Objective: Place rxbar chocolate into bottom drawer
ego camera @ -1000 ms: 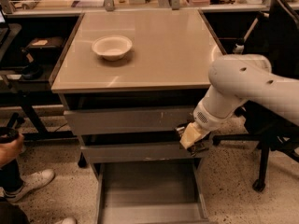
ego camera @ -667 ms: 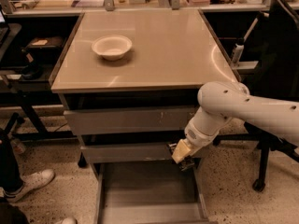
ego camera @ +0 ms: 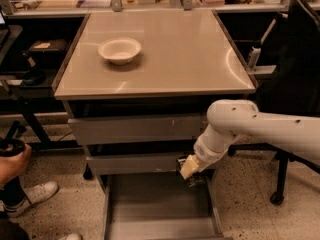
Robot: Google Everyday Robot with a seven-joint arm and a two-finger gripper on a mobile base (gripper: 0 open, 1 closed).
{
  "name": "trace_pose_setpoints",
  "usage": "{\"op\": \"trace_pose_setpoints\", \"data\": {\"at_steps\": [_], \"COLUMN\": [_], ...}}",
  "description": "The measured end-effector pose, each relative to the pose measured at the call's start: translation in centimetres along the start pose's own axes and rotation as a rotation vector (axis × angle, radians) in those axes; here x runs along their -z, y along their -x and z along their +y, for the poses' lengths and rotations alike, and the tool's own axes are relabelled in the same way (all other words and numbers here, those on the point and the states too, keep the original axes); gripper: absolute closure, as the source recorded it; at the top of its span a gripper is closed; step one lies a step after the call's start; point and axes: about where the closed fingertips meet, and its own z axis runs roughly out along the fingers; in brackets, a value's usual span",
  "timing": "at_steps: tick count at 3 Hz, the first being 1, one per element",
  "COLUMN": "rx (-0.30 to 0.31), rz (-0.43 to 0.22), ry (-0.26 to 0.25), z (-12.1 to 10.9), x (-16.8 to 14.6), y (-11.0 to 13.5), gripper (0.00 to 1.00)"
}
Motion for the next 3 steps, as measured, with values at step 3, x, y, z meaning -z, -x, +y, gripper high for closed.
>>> {"op": "trace_pose_setpoints", "data": {"at_steps": [3], "rx": [-0.201], "rz": [0.026], "ry": [0.086], "z": [-3.6], "x": [-12.4], "y": [-1.1], "gripper": [1.0]}}
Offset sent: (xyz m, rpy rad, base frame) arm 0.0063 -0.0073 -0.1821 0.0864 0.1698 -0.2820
